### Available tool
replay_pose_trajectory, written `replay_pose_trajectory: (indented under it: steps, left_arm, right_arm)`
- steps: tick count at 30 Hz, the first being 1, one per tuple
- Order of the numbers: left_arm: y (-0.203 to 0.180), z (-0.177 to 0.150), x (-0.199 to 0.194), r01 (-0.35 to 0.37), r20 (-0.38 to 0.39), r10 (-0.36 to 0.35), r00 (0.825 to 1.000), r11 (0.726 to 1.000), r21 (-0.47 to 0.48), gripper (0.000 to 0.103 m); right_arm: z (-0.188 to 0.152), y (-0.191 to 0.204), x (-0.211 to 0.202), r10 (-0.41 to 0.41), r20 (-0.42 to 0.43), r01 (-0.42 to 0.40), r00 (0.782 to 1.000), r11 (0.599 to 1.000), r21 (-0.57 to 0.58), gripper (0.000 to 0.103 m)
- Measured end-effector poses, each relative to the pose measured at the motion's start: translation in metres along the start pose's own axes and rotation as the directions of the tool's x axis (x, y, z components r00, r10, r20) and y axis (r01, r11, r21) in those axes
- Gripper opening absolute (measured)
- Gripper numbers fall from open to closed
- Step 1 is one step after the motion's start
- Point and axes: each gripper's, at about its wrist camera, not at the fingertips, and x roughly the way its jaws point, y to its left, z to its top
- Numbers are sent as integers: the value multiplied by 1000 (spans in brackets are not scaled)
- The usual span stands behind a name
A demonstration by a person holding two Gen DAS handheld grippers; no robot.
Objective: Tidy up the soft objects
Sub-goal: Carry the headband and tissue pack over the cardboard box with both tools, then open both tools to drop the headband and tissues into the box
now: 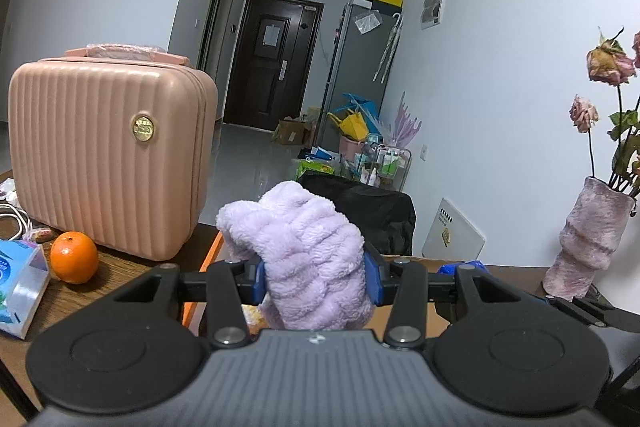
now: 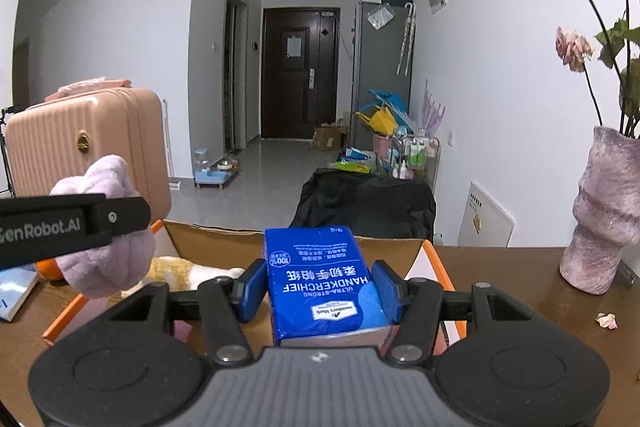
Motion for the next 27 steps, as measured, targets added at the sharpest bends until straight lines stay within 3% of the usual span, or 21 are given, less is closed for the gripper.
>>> replay_pose_trajectory:
  steps: [14,27]
  left_arm:
    - [-4,-4,31,-23,-53,24,998,1000,19,46]
    - [-7,-12,33,-22,-60,24,998,999,41,47]
  right_arm:
    - [-7,-3,28,-16,-49,16,999,1000,6,56]
    - [-9,-5,36,-21,-74,21,997,1000,4,58]
